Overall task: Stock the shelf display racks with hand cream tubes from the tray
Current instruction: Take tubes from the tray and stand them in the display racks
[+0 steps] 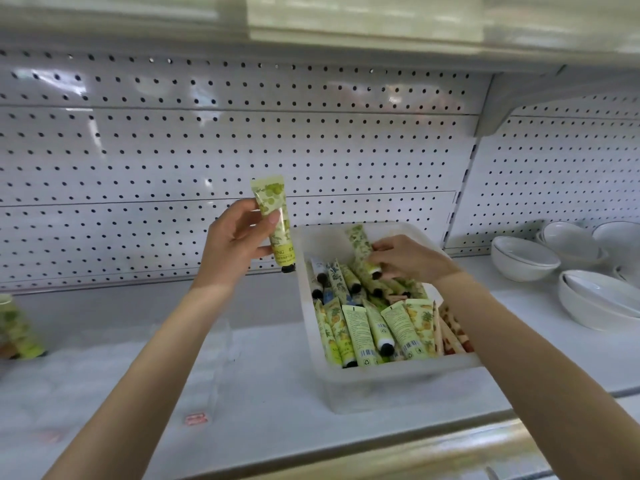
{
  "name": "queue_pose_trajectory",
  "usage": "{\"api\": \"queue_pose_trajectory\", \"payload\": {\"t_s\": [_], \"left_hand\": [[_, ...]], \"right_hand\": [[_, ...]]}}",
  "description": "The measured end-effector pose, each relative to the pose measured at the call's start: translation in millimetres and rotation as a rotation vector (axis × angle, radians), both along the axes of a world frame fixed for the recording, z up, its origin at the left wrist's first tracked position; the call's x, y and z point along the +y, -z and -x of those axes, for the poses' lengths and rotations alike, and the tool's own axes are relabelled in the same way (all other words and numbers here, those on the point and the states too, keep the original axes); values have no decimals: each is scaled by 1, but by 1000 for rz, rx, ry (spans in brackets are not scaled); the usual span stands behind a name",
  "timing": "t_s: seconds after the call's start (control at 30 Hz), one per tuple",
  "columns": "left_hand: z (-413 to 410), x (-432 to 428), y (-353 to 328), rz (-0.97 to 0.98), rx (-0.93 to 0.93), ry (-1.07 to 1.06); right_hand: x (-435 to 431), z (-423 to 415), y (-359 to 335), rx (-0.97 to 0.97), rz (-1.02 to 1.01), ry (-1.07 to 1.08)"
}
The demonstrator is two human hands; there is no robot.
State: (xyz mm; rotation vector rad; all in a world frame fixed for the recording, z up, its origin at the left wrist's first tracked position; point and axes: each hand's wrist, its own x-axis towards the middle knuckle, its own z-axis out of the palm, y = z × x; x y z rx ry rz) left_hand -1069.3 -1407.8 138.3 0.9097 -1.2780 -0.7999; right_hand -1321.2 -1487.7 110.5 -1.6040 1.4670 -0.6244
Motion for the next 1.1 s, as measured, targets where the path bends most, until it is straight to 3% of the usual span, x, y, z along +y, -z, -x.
{"api": "queue_pose_trajectory", "payload": {"t_s": [0.27, 0.57, 0.93, 1.1], "left_hand": [[-37, 56, -5, 49, 67, -172], [-82, 118, 2, 36, 45, -279], [-184, 164, -8, 120, 41, -444], [-252, 175, -14, 91, -8, -394]], "right_hand": [[47, -42, -50, -267, 103, -193], [105, -105, -66, -350, 121, -450], [137, -194, -48, -397, 150, -425], [148, -269, -34, -408, 166, -389]]}}
